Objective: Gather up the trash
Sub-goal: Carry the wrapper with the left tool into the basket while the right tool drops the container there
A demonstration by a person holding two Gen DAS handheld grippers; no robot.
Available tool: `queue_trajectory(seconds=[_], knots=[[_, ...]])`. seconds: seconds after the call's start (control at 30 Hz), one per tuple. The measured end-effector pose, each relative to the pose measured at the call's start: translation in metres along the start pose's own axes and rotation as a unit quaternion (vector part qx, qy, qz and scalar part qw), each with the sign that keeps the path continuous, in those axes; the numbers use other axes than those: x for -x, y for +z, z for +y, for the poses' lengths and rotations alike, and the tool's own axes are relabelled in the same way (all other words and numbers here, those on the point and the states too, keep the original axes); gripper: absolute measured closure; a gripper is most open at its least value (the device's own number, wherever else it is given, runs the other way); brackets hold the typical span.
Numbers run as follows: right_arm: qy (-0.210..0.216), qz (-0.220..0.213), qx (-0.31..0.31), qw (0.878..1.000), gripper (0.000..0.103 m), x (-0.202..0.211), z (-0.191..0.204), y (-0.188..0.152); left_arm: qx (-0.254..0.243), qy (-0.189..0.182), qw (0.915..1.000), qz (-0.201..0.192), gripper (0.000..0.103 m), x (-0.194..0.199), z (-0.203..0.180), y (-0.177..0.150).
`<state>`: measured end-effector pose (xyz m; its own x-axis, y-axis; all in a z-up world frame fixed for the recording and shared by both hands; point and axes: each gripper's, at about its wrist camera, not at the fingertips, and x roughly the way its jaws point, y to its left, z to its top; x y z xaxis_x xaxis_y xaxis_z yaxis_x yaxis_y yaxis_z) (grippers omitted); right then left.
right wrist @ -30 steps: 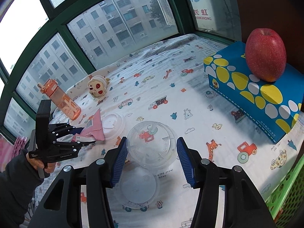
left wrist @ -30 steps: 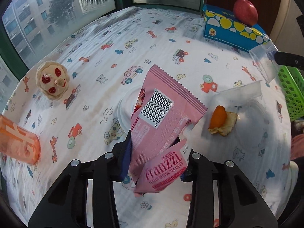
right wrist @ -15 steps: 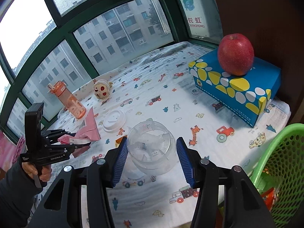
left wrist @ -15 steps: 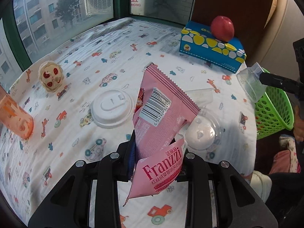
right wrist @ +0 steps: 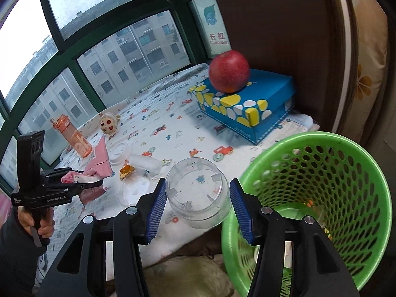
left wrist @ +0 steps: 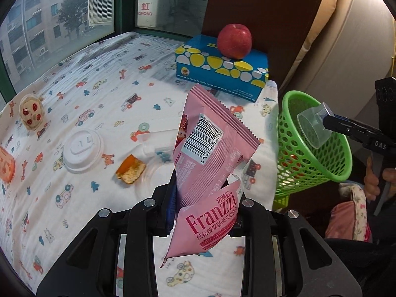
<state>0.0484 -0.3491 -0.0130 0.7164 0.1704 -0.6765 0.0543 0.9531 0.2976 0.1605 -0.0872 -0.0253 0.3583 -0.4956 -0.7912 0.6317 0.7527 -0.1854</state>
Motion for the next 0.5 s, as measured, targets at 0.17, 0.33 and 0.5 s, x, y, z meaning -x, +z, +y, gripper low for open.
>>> queue_trajectory(seconds=[0.17,0.33,0.5], knots=[[-0.04,-0.005,-0.026,0.999,0.053,0.022,-0.044,-0.012,-0.018,-0.023,0.9996,-0.003,0.074,-0.006,-0.04,0.009],[-0.074,-0.005,-0.053,0.996,0.052,0.035,-0.082,-0.022,-0.031,-0.045,0.9985,-0.002,0.074,-0.015,-0.076,0.019],[-0.101,-0.008,-0.074,0.992,0.052,0.04,-0.108,-0.029,-0.041,-0.069,0.9968,0.006,0.074,-0.028,-0.108,0.028]])
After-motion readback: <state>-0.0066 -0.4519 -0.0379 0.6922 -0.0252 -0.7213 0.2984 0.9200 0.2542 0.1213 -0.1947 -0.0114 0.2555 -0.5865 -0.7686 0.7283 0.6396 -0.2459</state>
